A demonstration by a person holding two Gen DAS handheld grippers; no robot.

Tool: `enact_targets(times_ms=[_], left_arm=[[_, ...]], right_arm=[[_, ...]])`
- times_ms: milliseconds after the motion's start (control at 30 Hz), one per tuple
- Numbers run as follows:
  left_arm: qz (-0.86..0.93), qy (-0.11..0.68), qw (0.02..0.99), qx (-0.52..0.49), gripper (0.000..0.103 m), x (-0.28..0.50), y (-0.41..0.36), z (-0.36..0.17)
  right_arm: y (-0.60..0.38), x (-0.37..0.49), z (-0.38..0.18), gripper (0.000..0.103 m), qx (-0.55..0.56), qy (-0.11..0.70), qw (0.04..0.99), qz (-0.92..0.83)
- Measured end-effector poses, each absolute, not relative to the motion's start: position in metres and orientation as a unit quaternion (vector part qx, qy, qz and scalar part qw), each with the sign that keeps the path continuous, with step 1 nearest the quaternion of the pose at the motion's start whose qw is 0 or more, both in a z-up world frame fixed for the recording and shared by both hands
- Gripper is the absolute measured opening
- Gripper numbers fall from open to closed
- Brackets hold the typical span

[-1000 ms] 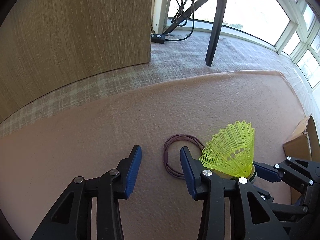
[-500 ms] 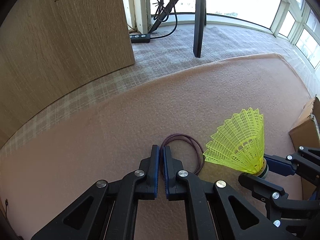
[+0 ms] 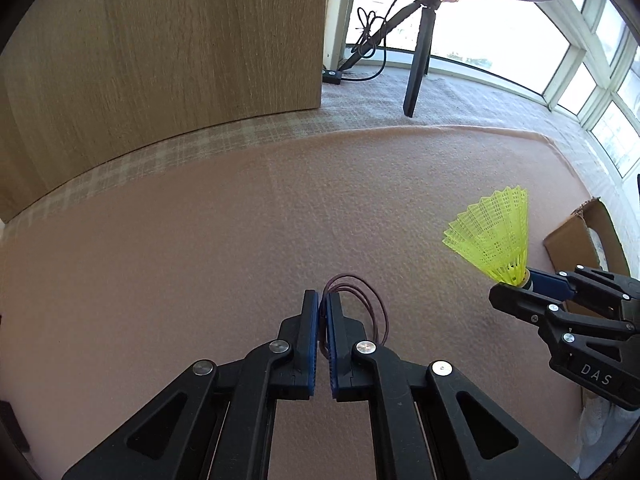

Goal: Organize objects
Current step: 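Carry the shuttlecock and rubber band into the box and open both tools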

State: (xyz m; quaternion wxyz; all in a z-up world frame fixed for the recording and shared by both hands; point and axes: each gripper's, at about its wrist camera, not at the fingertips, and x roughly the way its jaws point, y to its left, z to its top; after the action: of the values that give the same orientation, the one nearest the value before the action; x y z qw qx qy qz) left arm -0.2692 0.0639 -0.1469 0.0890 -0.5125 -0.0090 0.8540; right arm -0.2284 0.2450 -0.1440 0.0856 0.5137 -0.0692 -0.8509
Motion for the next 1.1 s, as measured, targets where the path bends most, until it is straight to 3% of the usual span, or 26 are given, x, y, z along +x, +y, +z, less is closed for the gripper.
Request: enact_targets(times_ms=[233, 567, 1100], left_arm=[[0.868, -0.015, 0.102, -0.485, 0.004, -0.228, 0.068, -0.108], [0.883, -0.003, 0.158, -0.441, 0.004, -0.204, 0.136, -0.057], [0.866, 0.020, 0.249, -0.433, 0.004, -0.210, 0.291, -0.054]], right_arm=[[0.254, -0.198, -0.112, 0.025, 0.489, -0.087, 0.096, -0.862], [0.315, -0.128, -0.065, 0.025, 0.448, -0.103, 0.063, -0.886], [0.446, -0.021, -0.063, 0.025, 0.441, -0.163, -0.041, -0.881]])
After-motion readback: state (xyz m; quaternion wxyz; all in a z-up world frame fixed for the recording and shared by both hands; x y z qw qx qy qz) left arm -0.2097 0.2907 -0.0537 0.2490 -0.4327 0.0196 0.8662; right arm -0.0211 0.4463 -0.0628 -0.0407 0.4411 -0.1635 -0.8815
